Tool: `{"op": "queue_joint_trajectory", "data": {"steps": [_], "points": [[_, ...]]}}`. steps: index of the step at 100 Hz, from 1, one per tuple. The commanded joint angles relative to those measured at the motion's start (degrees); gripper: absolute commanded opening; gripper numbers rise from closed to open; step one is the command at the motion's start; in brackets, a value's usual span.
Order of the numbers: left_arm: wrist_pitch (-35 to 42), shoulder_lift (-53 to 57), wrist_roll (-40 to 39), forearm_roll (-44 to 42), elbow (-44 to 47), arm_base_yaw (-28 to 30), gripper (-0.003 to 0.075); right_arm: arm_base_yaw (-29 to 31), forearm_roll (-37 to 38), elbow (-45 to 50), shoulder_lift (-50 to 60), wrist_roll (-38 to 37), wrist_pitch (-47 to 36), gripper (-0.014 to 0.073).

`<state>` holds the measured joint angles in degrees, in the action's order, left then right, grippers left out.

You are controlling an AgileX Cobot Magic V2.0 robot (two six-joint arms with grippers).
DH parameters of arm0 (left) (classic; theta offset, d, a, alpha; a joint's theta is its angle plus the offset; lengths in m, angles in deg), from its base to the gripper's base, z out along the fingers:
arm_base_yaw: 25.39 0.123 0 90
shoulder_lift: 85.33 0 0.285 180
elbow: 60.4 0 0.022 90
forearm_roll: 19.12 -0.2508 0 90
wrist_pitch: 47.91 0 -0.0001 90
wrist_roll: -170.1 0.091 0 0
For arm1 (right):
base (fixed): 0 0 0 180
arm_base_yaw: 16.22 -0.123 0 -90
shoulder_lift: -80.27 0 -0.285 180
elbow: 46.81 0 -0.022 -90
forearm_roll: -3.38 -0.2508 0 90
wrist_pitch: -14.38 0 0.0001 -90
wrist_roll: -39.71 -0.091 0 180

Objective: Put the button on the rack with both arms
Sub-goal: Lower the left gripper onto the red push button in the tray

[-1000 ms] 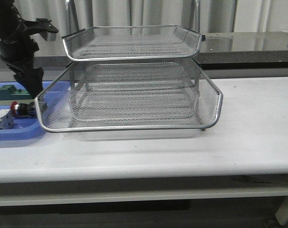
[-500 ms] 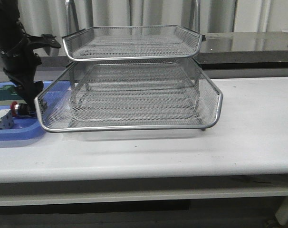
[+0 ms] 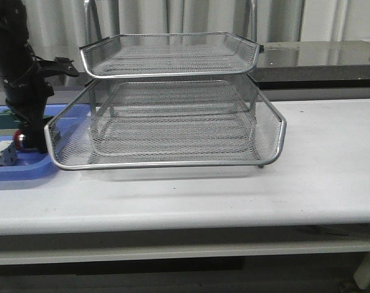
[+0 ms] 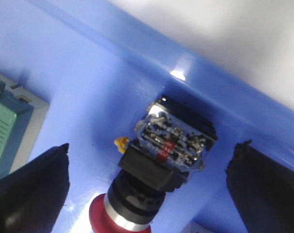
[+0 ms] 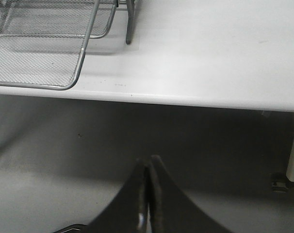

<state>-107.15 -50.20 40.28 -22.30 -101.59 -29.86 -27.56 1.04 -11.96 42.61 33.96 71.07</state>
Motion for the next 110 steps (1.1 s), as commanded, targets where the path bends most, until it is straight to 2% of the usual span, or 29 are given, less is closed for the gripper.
{"op": "queue_joint_trajectory", "data": {"steps": [1,45,52,59,73,85,99,110], "points": [[1.5,3.1,0.2,0.0,-1.7,0.4,0.062,-0.2,0.5,-1.7,-0.1,0.0,-3.4,-0.0067],[1.3,1.0,1.1,1.6,-1.7,0.7,0.0618,-0.2,0.5,-1.7,-0.1,0.0,-3.4,-0.0067],[1.3,1.0,1.1,2.2,-1.7,0.7,0.0598,-0.2,0.5,-1.7,-0.1,0.0,-3.4,-0.0067],[1.3,1.0,1.1,2.2,-1.7,0.7,0.053,-0.2,0.5,-1.7,-0.1,0.0,-3.4,-0.0067],[1.1,1.0,1.1,2.2,-1.7,0.7,0.0318,-0.2,0.5,-1.7,-0.1,0.0,-3.4,-0.0067],[1.1,1.1,1.1,2.2,-1.7,0.7,0.017,-0.2,0.5,-1.7,-0.1,0.0,-3.4,-0.0067],[0.0,1.1,1.1,2.0,-2.8,0.7,0.0041,-0.2,0.5,-1.7,-0.1,0.0,-3.4,-0.0067],[-2.4,1.1,1.1,2.0,-5.5,0.7,-0.0013,-0.2,0.5,-1.7,-0.1,0.0,-3.4,-0.0067]]}}
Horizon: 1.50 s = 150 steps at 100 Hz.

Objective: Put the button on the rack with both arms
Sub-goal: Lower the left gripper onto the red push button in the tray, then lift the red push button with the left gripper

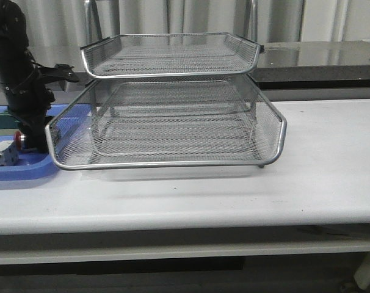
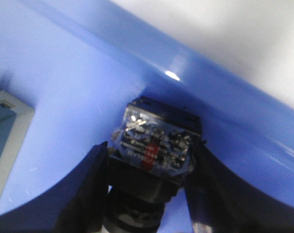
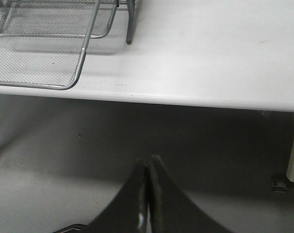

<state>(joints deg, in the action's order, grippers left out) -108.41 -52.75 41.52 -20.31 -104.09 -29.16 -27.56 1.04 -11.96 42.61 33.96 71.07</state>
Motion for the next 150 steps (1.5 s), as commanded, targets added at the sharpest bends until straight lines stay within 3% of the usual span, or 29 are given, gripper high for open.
{"op": "queue_joint_trajectory", "data": {"steps": [1,31,70,132,150], "points": [[-1.3,3.7,-0.1,0.1,-3.2,0.0,-0.0018,-0.2,0.5,-1.7,-0.1,0.0,-3.4,-0.0067],[-12.3,4.9,-0.1,2.1,-11.5,1.1,-0.002,-0.2,0.5,-1.7,-0.1,0.0,-3.4,-0.0067],[-12.5,14.8,-5.0,9.8,-11.0,6.3,-0.002,-0.2,0.5,-1.7,-0.1,0.0,-3.4,-0.0067],[-12.5,39.9,-5.5,14.4,10.5,6.5,-0.002,-0.2,0.5,-1.7,-0.1,0.0,-3.4,-0.0067],[-12.5,45.8,-5.5,16.9,13.8,3.8,-0.002,-0.2,0.5,-1.7,-0.1,0.0,-3.4,-0.0067]]}}
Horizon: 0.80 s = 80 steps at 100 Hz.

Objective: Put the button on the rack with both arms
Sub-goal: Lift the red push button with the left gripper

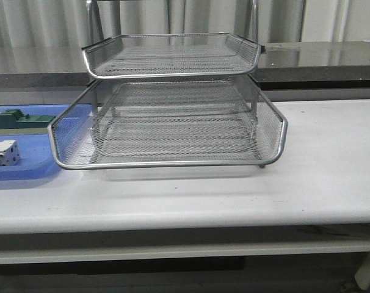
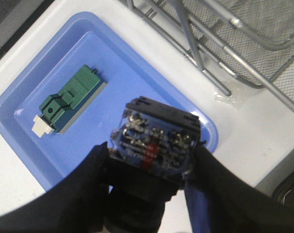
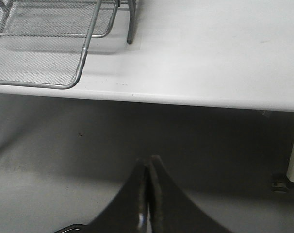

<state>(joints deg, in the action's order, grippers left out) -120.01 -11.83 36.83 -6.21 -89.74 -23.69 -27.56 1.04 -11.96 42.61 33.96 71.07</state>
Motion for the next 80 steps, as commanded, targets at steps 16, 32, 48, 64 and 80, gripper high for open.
{"op": "queue_joint_trajectory", "data": {"steps": [16,32,48,64,80], "points": [[-0.9,7.2,-1.4,2.8,0.2,-7.3,-0.002,-0.2,0.5,-1.7,-0.1,0.0,-3.4,-0.0067],[-0.9,7.5,-2.0,2.8,2.3,-14.1,-0.002,-0.2,0.5,-1.7,-0.1,0.0,-3.4,-0.0067],[-0.9,7.3,-2.0,2.8,4.6,-21.0,-0.002,-0.2,0.5,-1.7,-0.1,0.0,-3.4,-0.0067],[0.0,6.5,-2.0,2.8,6.3,-26.5,-0.002,-0.2,0.5,-1.7,-0.1,0.0,-3.4,-0.0067],[0.9,3.2,-2.0,2.8,6.3,-29.0,-0.002,-0.2,0.5,-1.7,-0.1,0.0,-3.4,-0.0067]]}}
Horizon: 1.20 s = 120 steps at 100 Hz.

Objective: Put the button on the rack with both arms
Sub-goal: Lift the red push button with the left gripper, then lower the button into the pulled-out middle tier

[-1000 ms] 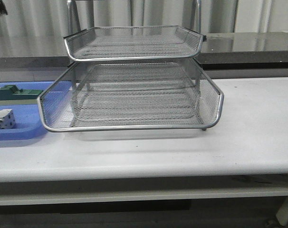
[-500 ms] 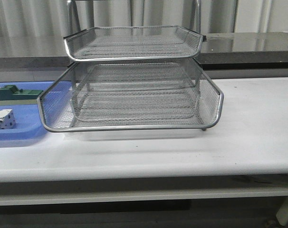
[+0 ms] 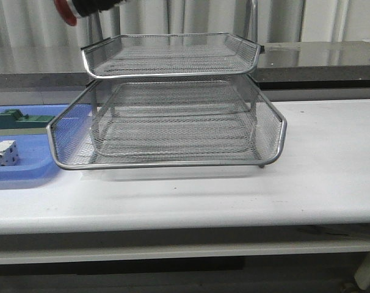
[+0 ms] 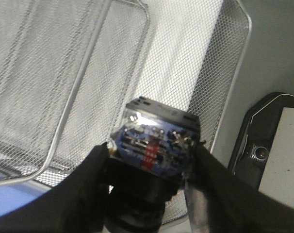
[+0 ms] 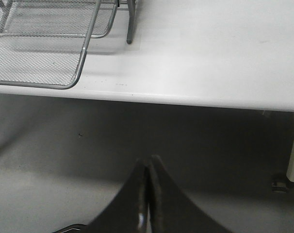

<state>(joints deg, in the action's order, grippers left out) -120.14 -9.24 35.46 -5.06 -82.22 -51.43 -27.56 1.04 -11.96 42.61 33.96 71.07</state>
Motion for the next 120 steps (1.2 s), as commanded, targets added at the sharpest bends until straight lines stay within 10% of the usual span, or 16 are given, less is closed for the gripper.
{"op": "queue_joint_trajectory", "data": {"steps": [1,71,120], "points": [[1.1,0.3,-0.6,1.6,-1.3,-1.4,-0.002,-0.2,0.5,-1.7,-0.1,0.0,-3.4,-0.0067],[8.7,-13.8,-0.6,1.6,-1.3,-3.1,-0.0008,-0.2,0.5,-1.7,-0.1,0.0,-3.4,-0.0067],[9.1,-15.9,-0.6,1.5,-1.3,-5.6,0.0426,-0.2,0.5,-1.7,-0.1,0.0,-3.4,-0.0067]]}}
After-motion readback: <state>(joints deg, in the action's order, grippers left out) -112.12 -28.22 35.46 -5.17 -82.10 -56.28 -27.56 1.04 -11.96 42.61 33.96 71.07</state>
